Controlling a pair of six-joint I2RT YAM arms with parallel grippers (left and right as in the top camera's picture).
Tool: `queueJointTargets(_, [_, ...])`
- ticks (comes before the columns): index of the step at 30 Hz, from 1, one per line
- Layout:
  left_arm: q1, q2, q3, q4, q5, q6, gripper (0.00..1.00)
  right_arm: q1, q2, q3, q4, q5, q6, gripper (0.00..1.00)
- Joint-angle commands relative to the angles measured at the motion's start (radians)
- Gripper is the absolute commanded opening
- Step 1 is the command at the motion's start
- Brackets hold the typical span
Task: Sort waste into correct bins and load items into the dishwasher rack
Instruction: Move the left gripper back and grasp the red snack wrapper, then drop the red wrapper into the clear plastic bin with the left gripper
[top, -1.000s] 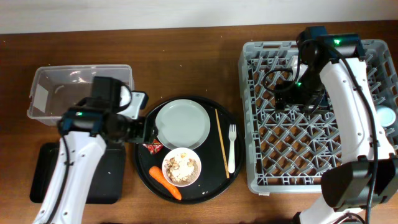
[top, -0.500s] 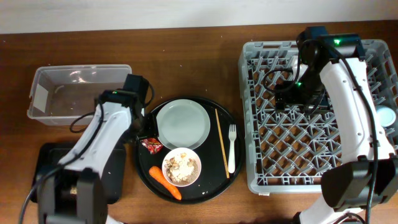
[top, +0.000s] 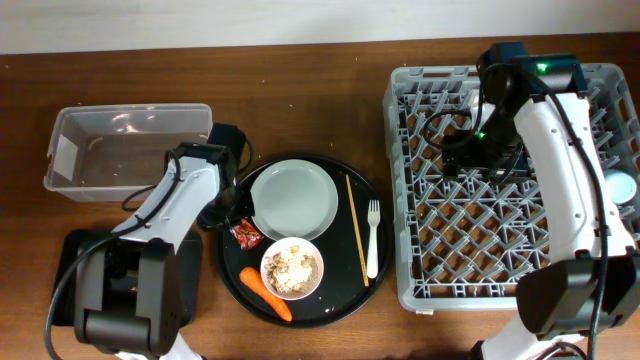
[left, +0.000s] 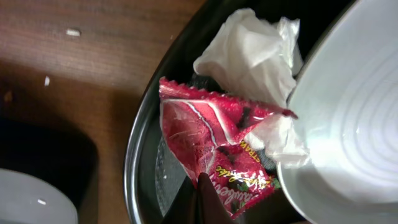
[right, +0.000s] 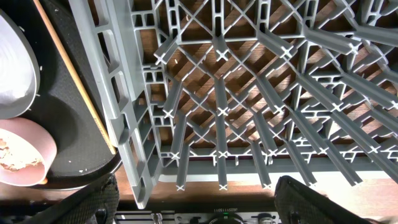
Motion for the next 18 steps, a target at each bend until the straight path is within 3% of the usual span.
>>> queueJointTargets(1, [-0.004,-0.006,0.016,-0.043,-0.004,-0.006,0.01,-0.001,-0.019,-0.002,0.0,0.012,0.0,0.84])
queueJointTargets(8, [-0.004,-0.212,0.05,-0.179,-0.019,-0.006,0.0,-0.001,-0.019,-0.002,0.0,0.012,0.0,0.83])
queueJointTargets(12, [-0.004,-0.36,0.05,-0.244,-0.102,-0.006,0.0,-0.001,-0.019,-0.002,0.0,0.012,0.0,0.84])
queueJointTargets(15, [0.005,-0.438,0.05,-0.217,-0.146,-0.006,0.0,-0.001,-0.019,-0.002,0.001,0.012,0.0,0.84])
queueJointTargets(18, [0.035,-0.473,0.05,-0.095,-0.147,-0.006,0.0,-0.001,-0.019,-0.002,0.0,0.012,0.0,0.84])
